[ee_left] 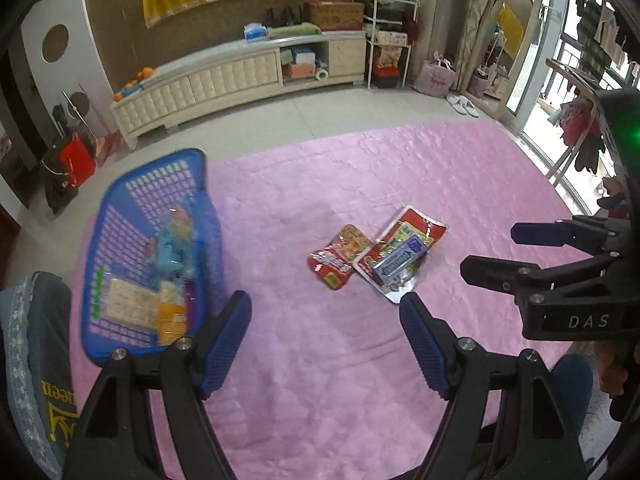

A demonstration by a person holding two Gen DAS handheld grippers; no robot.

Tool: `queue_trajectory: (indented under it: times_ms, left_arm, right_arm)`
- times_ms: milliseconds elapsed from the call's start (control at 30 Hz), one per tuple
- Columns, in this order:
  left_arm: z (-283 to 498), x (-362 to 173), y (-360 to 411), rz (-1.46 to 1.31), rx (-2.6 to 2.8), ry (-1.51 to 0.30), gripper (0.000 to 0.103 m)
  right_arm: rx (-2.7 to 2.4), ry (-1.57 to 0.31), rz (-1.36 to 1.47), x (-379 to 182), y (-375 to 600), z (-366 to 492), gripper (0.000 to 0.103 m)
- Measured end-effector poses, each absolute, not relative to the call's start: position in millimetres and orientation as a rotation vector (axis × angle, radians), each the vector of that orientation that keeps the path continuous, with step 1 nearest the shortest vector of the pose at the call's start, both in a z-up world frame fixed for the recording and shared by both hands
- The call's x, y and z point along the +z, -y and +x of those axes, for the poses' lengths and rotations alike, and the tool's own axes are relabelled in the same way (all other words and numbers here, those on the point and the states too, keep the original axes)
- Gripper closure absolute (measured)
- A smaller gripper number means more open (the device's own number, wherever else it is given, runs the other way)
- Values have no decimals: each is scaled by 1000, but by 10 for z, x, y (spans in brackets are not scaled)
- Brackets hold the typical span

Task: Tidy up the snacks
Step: 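Move both tools back toward the red packets on the table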

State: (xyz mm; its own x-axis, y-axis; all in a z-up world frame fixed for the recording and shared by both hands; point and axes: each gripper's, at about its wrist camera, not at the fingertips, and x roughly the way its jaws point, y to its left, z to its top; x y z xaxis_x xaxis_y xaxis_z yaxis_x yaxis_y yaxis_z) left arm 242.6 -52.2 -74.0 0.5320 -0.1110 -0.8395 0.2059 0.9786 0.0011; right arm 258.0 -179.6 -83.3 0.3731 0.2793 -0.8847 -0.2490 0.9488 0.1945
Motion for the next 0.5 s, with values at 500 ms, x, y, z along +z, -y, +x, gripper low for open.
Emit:
queue_trajectory:
  times_ms: [500]
  left_arm:
    - [3105,-1364,1007,182,-266,-1074,28]
  right_arm:
    - [260,-1170,-16,-1429,2257,3092,18]
